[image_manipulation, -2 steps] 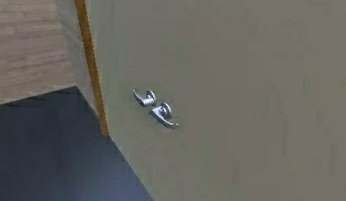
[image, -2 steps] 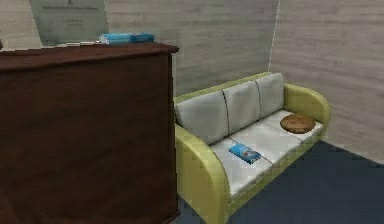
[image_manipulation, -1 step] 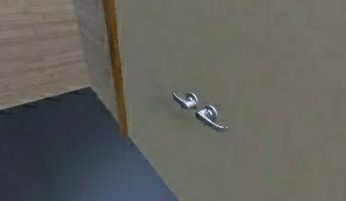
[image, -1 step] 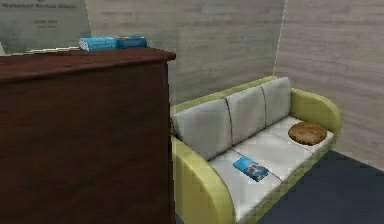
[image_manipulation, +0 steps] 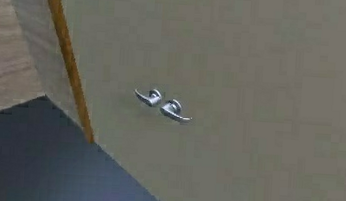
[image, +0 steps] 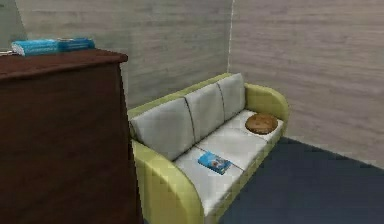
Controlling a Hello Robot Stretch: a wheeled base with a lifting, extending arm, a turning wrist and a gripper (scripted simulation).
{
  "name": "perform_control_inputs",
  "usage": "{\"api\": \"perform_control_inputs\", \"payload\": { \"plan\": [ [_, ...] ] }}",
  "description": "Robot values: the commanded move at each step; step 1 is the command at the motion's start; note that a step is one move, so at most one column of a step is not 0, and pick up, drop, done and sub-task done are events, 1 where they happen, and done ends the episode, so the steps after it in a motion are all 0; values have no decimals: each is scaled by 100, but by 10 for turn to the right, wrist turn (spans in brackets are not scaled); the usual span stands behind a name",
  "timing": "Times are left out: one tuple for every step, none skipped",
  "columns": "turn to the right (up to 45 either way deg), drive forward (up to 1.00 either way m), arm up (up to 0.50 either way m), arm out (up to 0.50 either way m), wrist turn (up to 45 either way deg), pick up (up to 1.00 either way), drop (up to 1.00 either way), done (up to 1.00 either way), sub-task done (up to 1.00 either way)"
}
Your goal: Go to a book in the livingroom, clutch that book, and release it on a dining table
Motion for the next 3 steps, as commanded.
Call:
{"api": "perform_control_inputs", "payload": {
  "plan": [
    [0, 40, 0, 0, 0, 0, 0, 0, 0],
    [-450, 0, 0, 0, 0, 0, 0, 0, 0],
    [-300, 0, 0, 0, 0, 0, 0, 0, 0]
  ]
}}
